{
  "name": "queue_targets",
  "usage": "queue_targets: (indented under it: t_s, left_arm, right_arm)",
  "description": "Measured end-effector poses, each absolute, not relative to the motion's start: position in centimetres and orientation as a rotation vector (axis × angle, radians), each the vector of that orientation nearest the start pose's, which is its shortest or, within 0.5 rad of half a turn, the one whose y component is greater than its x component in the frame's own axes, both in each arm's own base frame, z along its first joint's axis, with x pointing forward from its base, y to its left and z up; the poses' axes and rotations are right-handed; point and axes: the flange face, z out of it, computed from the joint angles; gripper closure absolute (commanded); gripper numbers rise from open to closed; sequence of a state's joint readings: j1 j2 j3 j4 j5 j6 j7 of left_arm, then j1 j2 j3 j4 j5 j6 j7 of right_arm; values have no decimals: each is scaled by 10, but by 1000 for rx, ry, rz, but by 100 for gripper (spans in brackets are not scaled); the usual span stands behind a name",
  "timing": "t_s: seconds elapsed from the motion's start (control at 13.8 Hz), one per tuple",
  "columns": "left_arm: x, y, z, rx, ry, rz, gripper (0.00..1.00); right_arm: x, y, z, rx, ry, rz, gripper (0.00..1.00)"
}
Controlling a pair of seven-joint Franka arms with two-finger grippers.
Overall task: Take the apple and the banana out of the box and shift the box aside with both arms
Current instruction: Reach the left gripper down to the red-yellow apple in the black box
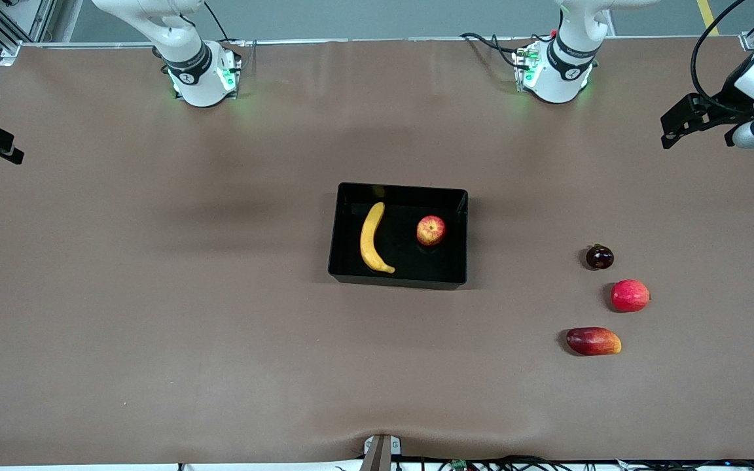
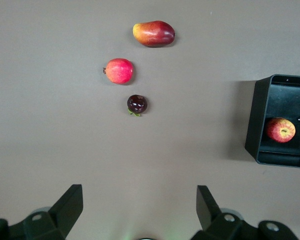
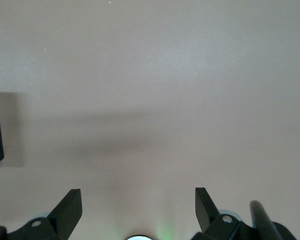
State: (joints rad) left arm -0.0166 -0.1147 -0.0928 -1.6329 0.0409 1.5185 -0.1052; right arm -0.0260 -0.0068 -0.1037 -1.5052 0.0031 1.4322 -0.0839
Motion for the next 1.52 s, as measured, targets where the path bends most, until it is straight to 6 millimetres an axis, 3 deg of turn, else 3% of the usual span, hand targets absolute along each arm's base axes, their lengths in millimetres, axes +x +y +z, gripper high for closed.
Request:
queue_targets:
  t_s: [0.43, 0.72, 0.87, 1.23, 1.52]
  left_arm:
    - [516, -57, 655, -3093, 8, -23, 0]
    - [533, -74, 629, -3091, 56, 47, 0]
    - [542, -101, 611, -3091, 74, 67, 0]
    - [563, -191, 546, -3103, -155, 103, 0]
    - [563, -257, 496, -3047, -273, 106, 0]
  right_arm:
    - [534, -70, 647, -3128, 72, 102, 0]
    - [534, -70, 647, -3128, 72, 102, 0]
    - [534, -70, 647, -3128, 73, 103, 0]
    - [534, -70, 647, -3128, 74, 103, 0]
    - [534, -70, 647, -3128, 74, 103, 0]
